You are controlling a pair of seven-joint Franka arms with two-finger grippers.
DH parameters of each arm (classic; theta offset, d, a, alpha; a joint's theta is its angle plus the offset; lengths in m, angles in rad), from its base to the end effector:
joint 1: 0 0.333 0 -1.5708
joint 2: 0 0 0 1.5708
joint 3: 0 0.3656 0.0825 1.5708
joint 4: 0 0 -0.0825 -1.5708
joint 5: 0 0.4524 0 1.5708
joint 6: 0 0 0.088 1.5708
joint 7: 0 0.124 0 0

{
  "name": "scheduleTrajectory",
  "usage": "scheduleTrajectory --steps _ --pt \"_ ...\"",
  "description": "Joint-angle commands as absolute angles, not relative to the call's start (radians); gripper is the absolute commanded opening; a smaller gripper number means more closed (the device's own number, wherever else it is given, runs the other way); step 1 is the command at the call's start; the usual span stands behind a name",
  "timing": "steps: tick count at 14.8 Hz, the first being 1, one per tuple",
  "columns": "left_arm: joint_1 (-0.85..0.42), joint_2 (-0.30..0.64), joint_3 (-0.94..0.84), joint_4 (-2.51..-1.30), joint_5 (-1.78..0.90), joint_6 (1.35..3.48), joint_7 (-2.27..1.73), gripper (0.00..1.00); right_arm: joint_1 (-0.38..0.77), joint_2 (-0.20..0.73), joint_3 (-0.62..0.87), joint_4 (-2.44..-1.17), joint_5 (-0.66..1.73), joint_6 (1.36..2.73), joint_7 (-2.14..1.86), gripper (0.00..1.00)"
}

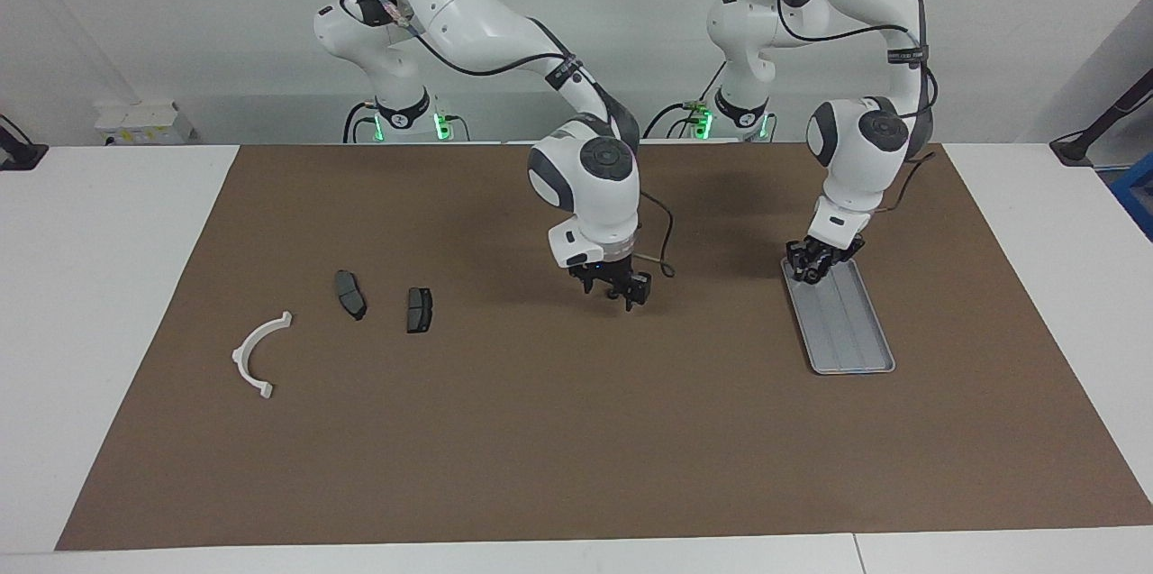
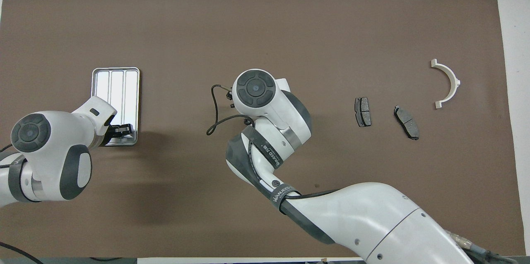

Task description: Pick bearing gear from pile to tray

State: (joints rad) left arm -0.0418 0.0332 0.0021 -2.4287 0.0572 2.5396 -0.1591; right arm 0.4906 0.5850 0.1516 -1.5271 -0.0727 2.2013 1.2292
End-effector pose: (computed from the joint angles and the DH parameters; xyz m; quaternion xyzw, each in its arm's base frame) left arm 0.5400 -0.0216 0.2789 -0.9984 -0.0367 -0.0403 0.0132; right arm 0.6535 0.4610 0.3183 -0.9577 0.2836 -0.0199 0.0451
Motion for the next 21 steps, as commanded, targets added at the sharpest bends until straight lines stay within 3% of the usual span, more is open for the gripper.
scheduleTrajectory --steps 1,3,6,9,13,15,21 --pt "-0.052 0.028 0.008 -2.361 0.054 2.449 -0.144 1.0 0.404 0.525 0.167 -1.529 -0.081 2.149 1.198 1.0" --pt "-0.054 0.029 -0.001 -2.266 0.054 2.36 -0.162 1.0 0.358 0.49 0.169 -1.529 -0.074 2.106 1.074 1.0" --pt "-0.159 0.102 -0.003 -2.059 0.048 2.264 -0.32 1.0 0.284 0.448 0.169 -1.529 -0.071 2.043 0.896 1.0" --pt "-0.273 0.139 -0.003 -1.981 0.013 2.269 -0.415 0.98 0.209 0.416 0.169 -1.531 -0.066 1.99 0.717 1.0" --pt "-0.414 0.299 -0.002 -1.807 -0.002 2.258 -0.56 0.95 0.089 0.361 0.167 -1.535 -0.061 1.91 0.394 1.0" --pt "-0.477 0.38 0.003 -1.751 0.003 2.27 -0.632 0.95 0.033 0.313 0.167 -1.551 -0.06 1.866 0.235 1.0" --pt "-0.523 0.439 -0.002 -1.744 0.008 2.336 -0.703 0.92 -0.055 0.112 0.153 -1.627 -0.058 1.741 0.106 1.0"
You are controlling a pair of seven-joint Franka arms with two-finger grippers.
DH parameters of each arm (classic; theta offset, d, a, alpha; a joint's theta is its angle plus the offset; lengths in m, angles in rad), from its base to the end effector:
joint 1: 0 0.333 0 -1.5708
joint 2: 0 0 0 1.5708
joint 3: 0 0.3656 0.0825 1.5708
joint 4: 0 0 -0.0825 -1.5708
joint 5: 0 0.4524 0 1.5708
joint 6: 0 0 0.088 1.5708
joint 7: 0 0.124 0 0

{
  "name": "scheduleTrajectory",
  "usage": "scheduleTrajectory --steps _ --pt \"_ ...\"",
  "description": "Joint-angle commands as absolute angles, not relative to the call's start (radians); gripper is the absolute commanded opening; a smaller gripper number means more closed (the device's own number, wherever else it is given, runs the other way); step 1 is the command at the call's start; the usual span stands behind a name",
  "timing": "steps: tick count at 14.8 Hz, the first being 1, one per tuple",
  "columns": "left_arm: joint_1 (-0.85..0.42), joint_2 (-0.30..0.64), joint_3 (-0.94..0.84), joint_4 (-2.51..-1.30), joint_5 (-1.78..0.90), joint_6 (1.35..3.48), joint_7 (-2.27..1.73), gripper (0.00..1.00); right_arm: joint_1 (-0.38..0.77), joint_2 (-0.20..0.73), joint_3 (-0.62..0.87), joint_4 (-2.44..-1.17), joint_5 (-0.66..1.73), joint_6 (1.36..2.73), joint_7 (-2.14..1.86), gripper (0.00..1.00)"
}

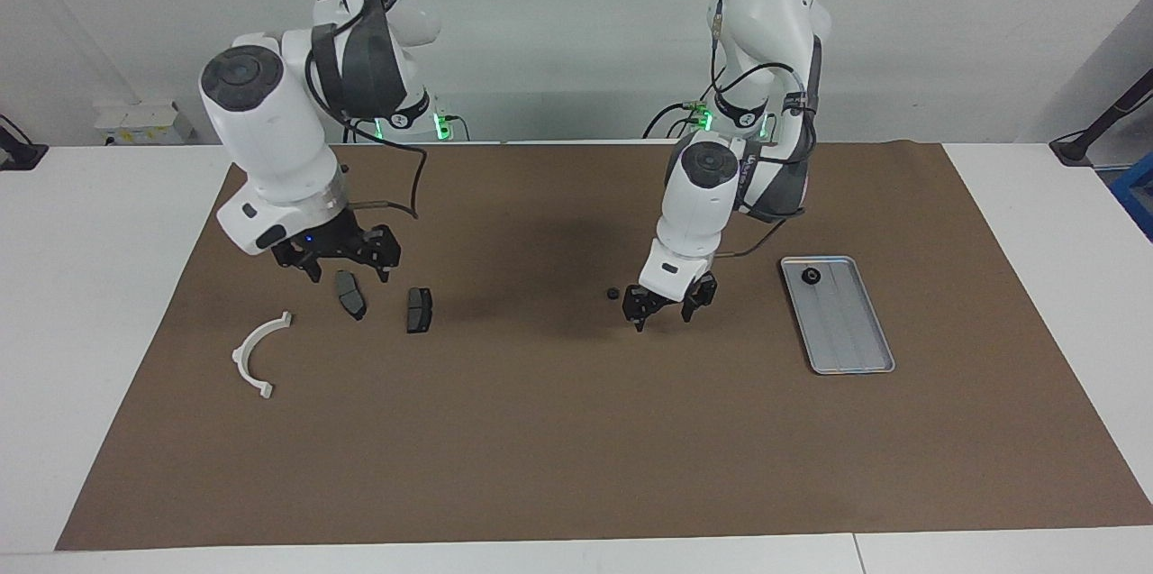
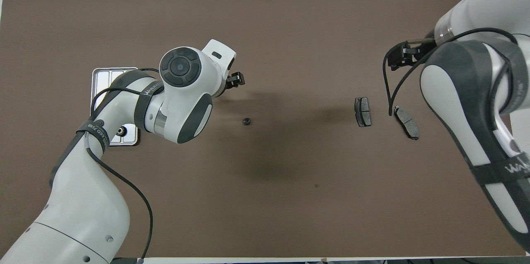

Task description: Pick bearing gear from pile to tray

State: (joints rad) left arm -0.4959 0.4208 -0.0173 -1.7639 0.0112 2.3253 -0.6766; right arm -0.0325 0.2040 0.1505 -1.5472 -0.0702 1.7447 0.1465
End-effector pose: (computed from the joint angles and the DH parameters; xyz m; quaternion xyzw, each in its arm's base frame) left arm 0.6510 -0.3652 0.3294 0.9944 0.0789 0.0587 0.0387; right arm 0.6985 0.0664 0.5512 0.9998 -0.0096 0.0005 0.0195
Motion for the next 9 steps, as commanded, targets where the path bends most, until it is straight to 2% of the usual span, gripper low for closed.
scheduleTrajectory --steps 1,6,9 --pt "-0.541 0.437 0.002 -1.752 0.008 2.329 -0.722 0.92 -0.058 0.092 0.143 -1.629 -0.058 1.726 0.071 1.0" --pt "-0.603 0.414 0.002 -1.85 0.009 2.329 -0.77 0.91 -0.058 -0.027 0.081 -1.626 0.018 1.616 -0.02 1.0" --pt "-0.617 0.396 0.002 -1.89 0.009 2.336 -0.781 0.91 -0.066 -0.06 0.08 -1.626 0.031 1.556 -0.015 1.0"
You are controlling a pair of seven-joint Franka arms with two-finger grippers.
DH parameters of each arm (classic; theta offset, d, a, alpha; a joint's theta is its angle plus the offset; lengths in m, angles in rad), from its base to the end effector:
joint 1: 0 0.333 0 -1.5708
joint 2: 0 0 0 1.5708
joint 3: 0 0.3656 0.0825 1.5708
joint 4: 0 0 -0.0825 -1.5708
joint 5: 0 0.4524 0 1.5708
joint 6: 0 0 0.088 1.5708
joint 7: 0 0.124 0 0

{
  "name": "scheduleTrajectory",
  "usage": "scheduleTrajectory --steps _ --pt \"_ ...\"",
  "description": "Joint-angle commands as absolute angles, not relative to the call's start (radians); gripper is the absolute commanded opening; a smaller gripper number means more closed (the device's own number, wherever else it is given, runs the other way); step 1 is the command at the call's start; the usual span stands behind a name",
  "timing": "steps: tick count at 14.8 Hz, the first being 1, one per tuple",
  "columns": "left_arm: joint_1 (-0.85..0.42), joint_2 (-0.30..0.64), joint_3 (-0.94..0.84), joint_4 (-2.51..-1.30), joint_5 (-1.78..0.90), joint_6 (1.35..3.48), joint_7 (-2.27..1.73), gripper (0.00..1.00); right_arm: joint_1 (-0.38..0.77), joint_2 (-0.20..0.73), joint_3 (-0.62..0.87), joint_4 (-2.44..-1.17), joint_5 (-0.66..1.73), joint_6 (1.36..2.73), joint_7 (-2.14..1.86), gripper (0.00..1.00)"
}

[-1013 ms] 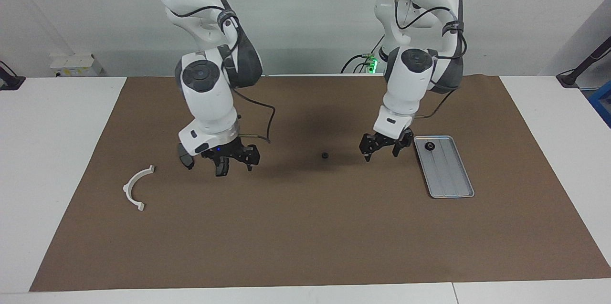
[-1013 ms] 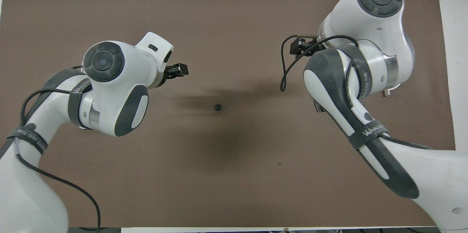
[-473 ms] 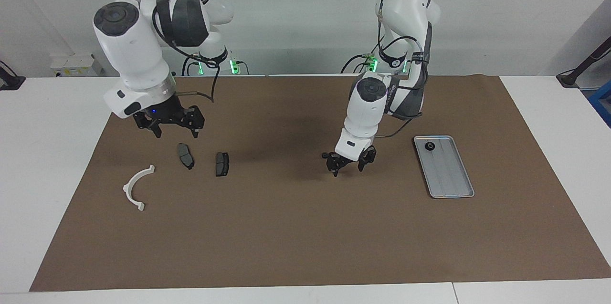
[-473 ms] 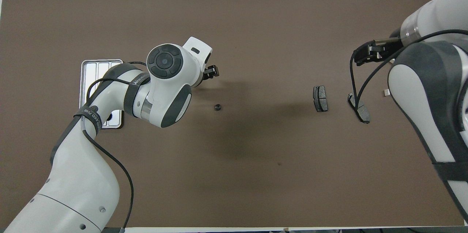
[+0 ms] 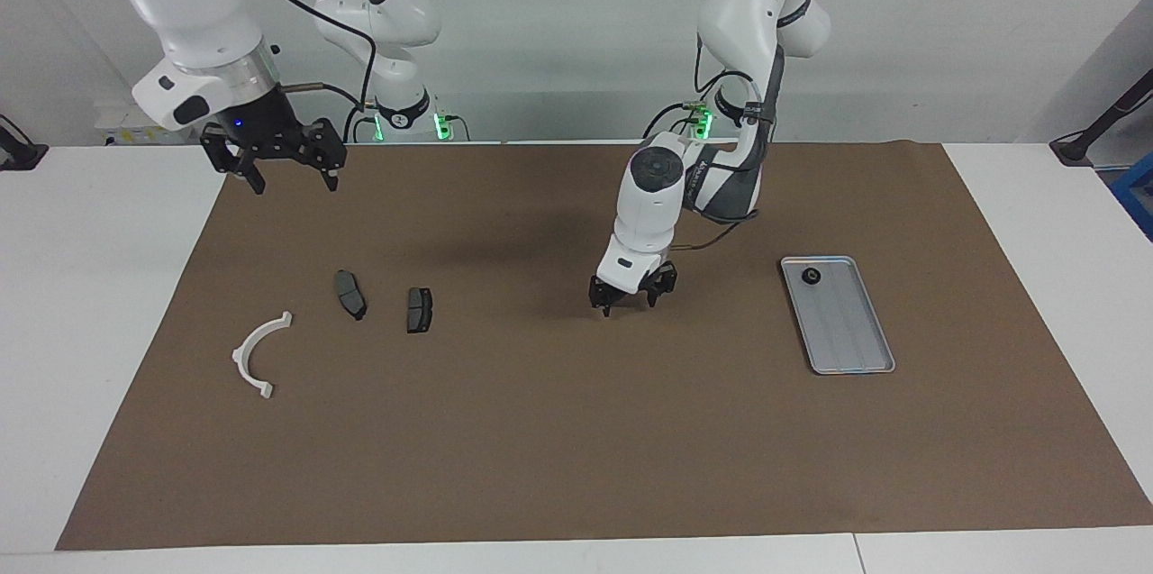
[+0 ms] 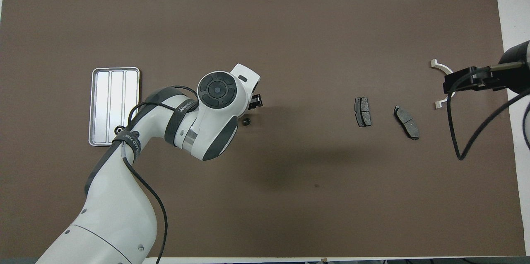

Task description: Pick bearing gear from pile to tray

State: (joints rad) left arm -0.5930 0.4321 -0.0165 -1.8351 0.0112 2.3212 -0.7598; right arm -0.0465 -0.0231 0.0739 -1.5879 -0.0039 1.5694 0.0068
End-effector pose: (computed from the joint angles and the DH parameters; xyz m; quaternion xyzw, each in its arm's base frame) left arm 0.5931 -0.4127 0.2845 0.9970 0.0722 0.0214 0.0165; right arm 0.6143 0.0169 0.6620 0.9999 0.0103 0.0023 0.0028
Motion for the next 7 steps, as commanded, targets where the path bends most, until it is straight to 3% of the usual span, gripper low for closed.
scheduleTrajectory --steps 1,7 --pt "-0.618 0.393 0.002 -1.905 0.009 2.351 -0.784 0.9 -0.066 -0.061 0.08 -1.626 0.04 1.545 -0.011 1.0" --pt "-0.649 0.387 0.003 -1.919 0.009 2.352 -0.828 0.88 -0.069 -0.063 0.078 -1.651 0.04 1.535 -0.006 1.0"
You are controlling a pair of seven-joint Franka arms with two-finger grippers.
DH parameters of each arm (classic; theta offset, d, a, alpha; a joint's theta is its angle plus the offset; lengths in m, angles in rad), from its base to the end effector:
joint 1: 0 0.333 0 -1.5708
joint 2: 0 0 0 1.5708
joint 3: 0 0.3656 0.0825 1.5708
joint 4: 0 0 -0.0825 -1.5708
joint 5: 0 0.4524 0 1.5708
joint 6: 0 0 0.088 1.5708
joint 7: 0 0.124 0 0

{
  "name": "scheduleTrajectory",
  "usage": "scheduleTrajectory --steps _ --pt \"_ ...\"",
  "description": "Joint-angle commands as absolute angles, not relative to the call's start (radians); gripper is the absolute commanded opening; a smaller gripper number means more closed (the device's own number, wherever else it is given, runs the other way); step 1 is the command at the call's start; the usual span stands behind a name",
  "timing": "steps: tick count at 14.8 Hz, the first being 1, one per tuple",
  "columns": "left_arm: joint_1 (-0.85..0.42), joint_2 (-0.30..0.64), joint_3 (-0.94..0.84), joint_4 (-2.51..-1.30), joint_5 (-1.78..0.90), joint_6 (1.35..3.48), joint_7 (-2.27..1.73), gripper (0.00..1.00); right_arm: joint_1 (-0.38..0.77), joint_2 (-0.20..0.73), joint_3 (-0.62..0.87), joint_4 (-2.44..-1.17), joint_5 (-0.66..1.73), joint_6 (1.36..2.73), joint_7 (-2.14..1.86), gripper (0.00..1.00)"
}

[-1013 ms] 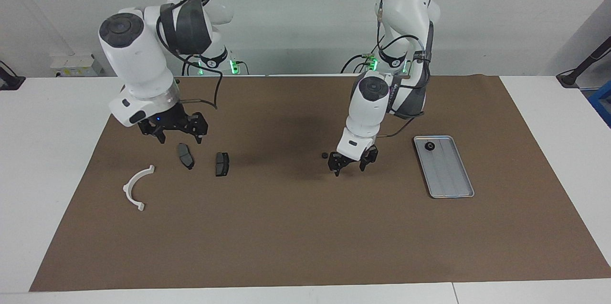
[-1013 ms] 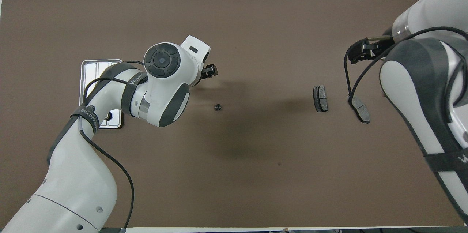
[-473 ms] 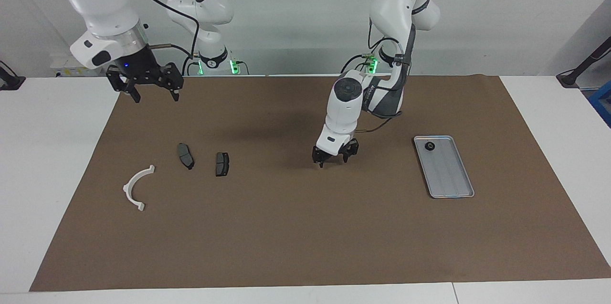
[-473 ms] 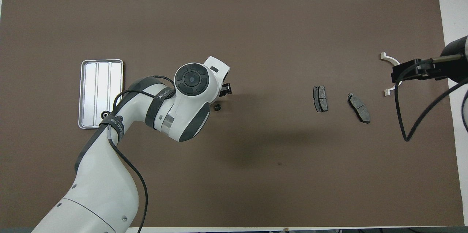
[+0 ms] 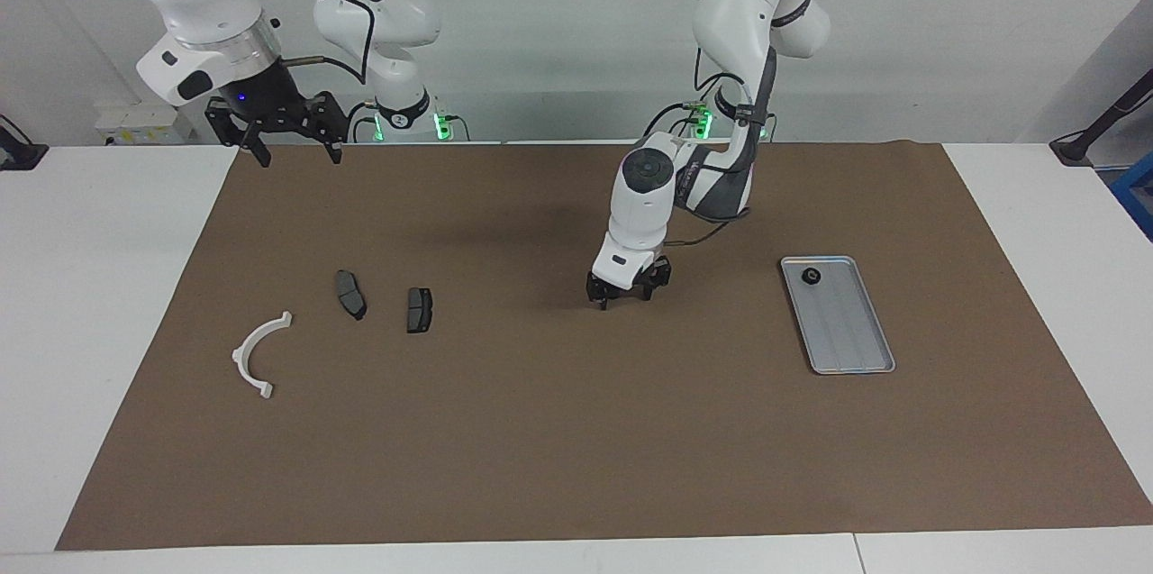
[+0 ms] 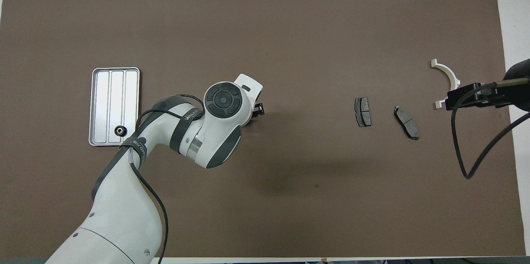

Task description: Pick bearing gear from pile to tray

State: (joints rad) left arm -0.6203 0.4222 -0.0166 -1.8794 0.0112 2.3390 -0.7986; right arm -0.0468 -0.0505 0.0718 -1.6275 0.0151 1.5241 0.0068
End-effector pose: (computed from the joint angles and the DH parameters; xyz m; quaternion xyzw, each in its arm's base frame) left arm 0.5710 -0.4212 0.2716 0.9968 0.0777 0.0146 0.0118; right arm 0.5979 0.0180 0.6534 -0.9996 -0.0092 0.0266 0.0053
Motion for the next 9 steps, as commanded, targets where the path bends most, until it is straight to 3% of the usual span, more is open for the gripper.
scheduleTrajectory --steps 1,9 --pt "-0.658 0.388 0.003 -1.917 0.009 2.349 -0.831 0.88 -0.069 -0.063 0.078 -1.654 0.04 1.542 -0.006 1.0" --pt "-0.684 0.376 0.005 -1.921 0.009 2.306 -0.857 0.87 -0.066 -0.06 0.078 -1.649 -0.021 1.615 -0.012 1.0"
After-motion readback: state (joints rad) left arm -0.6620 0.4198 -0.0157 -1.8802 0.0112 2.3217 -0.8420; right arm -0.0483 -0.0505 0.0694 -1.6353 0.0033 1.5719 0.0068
